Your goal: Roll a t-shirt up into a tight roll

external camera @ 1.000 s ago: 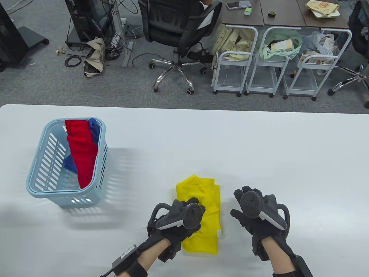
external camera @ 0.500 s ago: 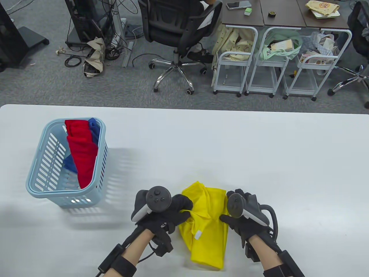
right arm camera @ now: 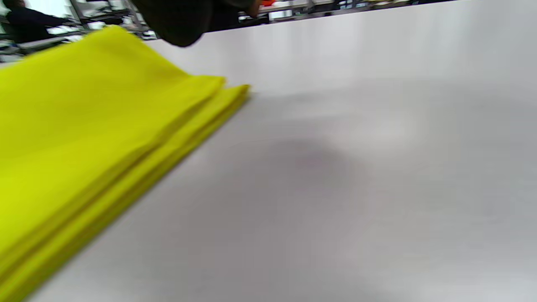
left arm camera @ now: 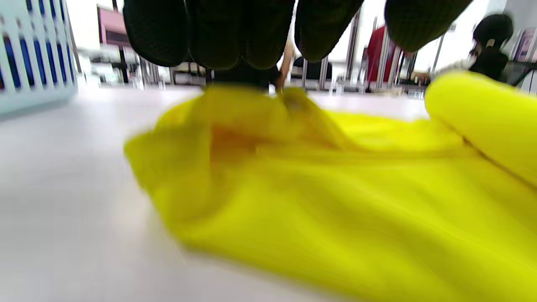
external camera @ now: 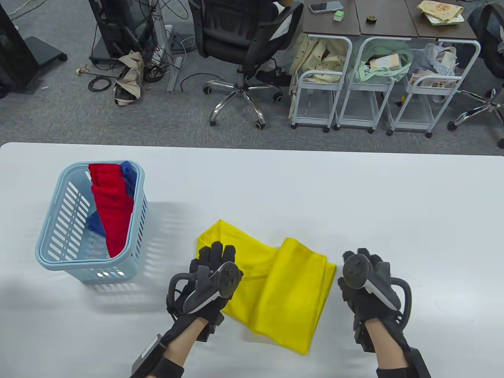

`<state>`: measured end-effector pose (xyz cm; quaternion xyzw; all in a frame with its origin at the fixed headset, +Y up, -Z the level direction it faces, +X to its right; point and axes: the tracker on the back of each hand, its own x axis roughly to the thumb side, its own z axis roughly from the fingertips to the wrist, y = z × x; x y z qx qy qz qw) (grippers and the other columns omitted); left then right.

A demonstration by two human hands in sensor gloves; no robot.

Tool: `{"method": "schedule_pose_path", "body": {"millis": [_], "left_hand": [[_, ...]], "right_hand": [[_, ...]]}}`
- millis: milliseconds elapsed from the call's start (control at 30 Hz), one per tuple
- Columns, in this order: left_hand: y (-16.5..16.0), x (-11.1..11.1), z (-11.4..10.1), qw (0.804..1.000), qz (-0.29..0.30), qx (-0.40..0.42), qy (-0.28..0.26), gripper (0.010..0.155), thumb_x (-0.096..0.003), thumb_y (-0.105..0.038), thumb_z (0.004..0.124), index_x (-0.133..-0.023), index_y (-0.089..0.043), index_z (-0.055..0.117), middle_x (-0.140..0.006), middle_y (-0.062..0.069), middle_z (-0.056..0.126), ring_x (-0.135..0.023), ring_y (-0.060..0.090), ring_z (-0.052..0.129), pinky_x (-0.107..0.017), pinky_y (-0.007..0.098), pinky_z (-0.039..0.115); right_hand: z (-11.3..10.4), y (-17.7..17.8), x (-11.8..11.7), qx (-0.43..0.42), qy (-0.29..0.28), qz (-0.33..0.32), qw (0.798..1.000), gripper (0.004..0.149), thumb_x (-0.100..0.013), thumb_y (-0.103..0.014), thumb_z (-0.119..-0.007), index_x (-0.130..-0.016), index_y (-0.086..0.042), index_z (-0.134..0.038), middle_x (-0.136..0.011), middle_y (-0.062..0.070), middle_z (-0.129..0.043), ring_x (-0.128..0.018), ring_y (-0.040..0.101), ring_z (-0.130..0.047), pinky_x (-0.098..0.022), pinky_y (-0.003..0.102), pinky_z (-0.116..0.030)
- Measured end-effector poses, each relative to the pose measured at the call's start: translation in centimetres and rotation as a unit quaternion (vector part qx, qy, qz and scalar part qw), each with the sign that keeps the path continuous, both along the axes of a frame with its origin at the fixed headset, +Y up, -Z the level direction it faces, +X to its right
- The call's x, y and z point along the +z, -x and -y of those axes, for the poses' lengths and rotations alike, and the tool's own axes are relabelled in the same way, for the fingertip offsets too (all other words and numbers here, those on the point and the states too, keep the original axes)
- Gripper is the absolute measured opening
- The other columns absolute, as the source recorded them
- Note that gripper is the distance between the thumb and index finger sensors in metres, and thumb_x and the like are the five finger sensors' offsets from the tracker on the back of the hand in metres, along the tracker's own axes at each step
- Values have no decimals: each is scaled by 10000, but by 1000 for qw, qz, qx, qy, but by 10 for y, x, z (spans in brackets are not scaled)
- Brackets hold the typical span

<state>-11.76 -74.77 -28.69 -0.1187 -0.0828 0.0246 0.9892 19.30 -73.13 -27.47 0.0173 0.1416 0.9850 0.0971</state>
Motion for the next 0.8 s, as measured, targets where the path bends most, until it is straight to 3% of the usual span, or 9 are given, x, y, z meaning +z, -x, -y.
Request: {"method": "schedule_pose_path", "body": {"millis": [67,100,133,233,367,533,633,733,800], "left_hand": [[0,-5,20,993,3,-21,116,766,-570,-653,527,-1212,-261,379,-1275,181,428,-1122,471,520,-767,610,579],[1,-7,26,987,10,-32,159,809,-575,-654,534,-1206,-259,217,-1273,186,193,-1141,481,313,-801,625,446],[3,-9,31,984,21,-54,167,849,-567,-660,547,-1177,-288,89,-1256,181,86,-1144,471,218,-805,648,364],[20,-20,33,990,-10,-49,133,905,-545,-687,540,-1153,-264,21,-1261,175,119,-1147,462,242,-804,639,353],[48,-31,34,989,-71,-35,128,864,-554,-664,528,-1174,-261,81,-1264,167,118,-1147,463,213,-798,658,352],[56,-31,23,988,-117,-66,73,786,-595,-542,606,-1192,-234,200,-1267,187,200,-1140,489,296,-790,664,388],[41,-25,14,992,-90,-78,47,778,-590,-613,544,-1207,-240,252,-1280,179,284,-1138,464,423,-787,635,466],[19,-18,18,995,-59,-43,67,820,-554,-703,492,-1216,-247,329,-1241,175,528,-1060,437,617,-772,613,532],[8,-15,28,992,-47,-43,107,841,-540,-738,438,-1222,-275,267,-1246,259,381,-1066,510,500,-780,638,483]], "right_hand": [[8,24,4,-20,31,-66,997,673,-602,-427,-659,-1167,-263,-332,-1239,87,-277,-1140,457,-272,-743,646,-355],[13,31,4,-18,46,-81,996,686,-596,-443,-661,-1167,-265,-325,-1238,86,-309,-1144,445,-318,-743,639,-376],[22,36,3,-2,63,-87,994,700,-589,-453,-663,-1165,-257,-317,-1233,96,-339,-1137,439,-397,-742,619,-420],[35,20,-7,32,82,-48,995,707,-585,-459,-663,-1155,-274,-286,-1222,52,-310,-1145,342,-331,-750,596,-406],[20,-21,-12,44,48,55,996,656,-580,-474,-674,-1150,-213,-484,-1179,102,-565,-1090,391,-577,-721,585,-507],[3,-66,-7,70,15,183,981,621,-568,-496,-685,-1029,-88,-766,-970,180,-869,-876,416,-850,-635,586,-626],[-2,-60,-5,47,-2,168,985,639,-583,-497,-675,-1094,-114,-652,-1060,188,-751,-944,440,-757,-666,591,-579],[4,-29,-9,0,17,45,999,670,-586,-485,-672,-1163,-218,-459,-1225,132,-411,-1127,452,-413,-739,637,-415],[17,-12,-12,-44,58,-9,997,697,-587,-469,-683,-1170,-275,-352,-1244,58,-276,-1159,420,-262,-756,643,-337]]}}
